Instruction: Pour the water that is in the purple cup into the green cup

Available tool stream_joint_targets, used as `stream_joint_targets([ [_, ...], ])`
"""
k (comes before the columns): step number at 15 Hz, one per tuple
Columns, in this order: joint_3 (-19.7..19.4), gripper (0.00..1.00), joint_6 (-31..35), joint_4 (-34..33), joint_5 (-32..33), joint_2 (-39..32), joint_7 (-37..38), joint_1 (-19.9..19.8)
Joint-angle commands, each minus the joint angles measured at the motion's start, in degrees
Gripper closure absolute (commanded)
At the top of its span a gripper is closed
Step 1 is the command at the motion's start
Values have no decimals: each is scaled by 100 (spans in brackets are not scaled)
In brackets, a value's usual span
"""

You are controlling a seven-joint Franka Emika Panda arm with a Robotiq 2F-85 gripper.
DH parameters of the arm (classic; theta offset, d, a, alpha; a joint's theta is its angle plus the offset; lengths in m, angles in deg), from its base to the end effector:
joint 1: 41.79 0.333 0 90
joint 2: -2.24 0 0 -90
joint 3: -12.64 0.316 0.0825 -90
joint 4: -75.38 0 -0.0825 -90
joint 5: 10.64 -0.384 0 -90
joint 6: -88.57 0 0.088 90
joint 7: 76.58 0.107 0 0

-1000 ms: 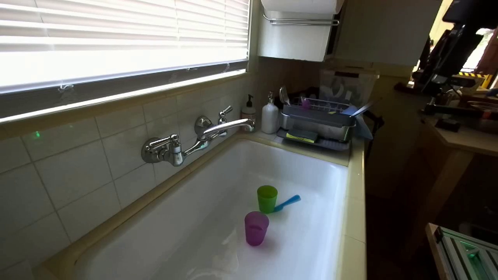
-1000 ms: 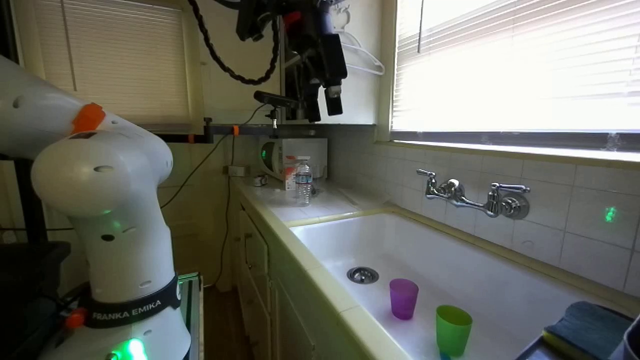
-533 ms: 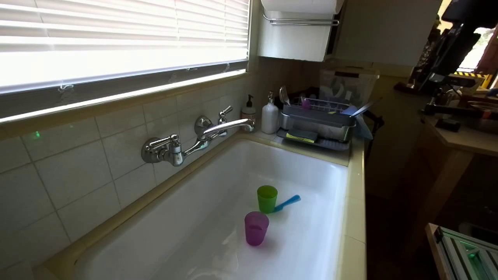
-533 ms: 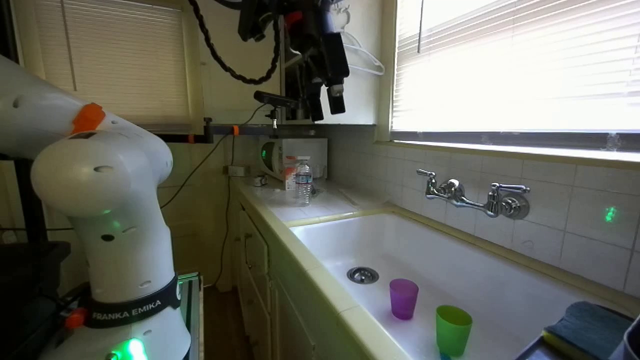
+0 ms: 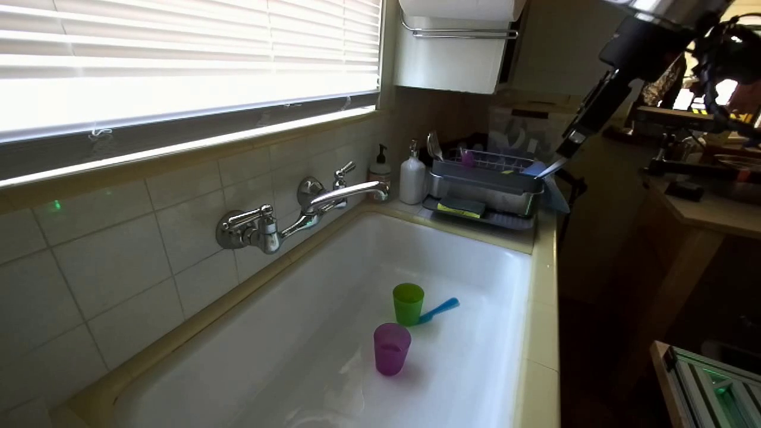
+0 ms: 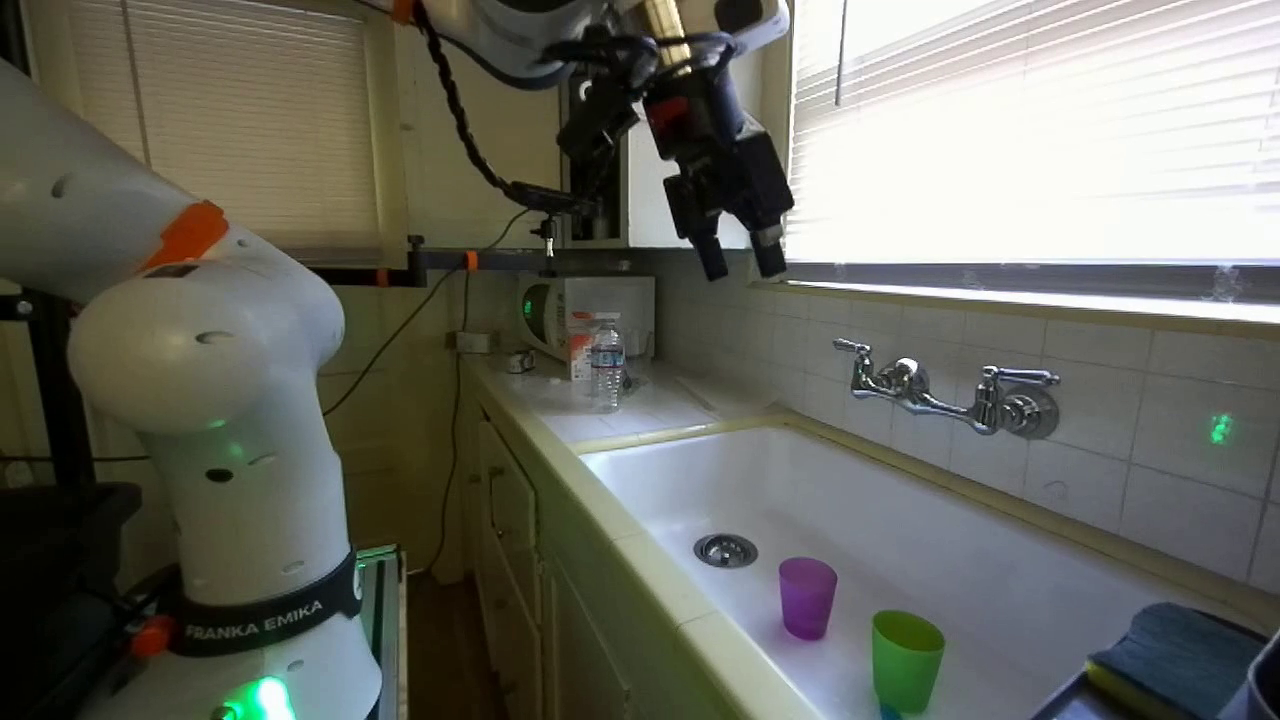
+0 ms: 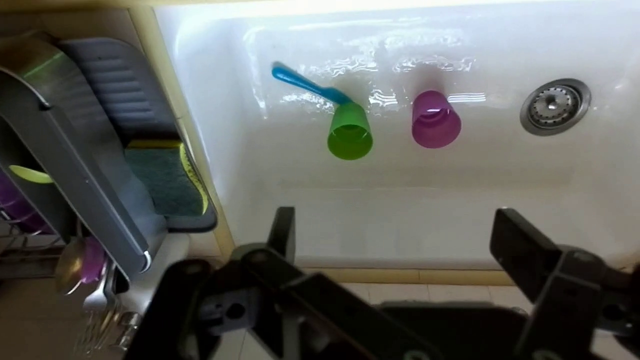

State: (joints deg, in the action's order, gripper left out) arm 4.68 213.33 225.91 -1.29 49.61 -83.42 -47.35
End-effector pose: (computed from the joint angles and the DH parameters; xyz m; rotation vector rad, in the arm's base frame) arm 0.3272 -0.0903 0.5307 2.9861 -0.0352 0.5468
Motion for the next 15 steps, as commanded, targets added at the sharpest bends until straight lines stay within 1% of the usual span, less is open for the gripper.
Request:
stream_joint_targets([
  [1, -238, 0, 716, 136, -331, -710, -359, 326],
  [3, -320, 0, 868, 162, -521, -1076, -673, 520],
  [5, -301, 0, 687, 105, -557, -1376, -1009, 615],
  [6, -151, 0, 663, 140, -481, -1068, -713, 401],
  [9, -146, 0, 665, 118, -502, -1367, -877, 478],
  [13, -156, 0, 665, 99, -503, -1383, -924, 485],
  [14, -126, 0, 764, 104, -489, -1483, -879, 489],
  [15, -209, 0, 911, 98, -632, -1673, -1039, 628],
])
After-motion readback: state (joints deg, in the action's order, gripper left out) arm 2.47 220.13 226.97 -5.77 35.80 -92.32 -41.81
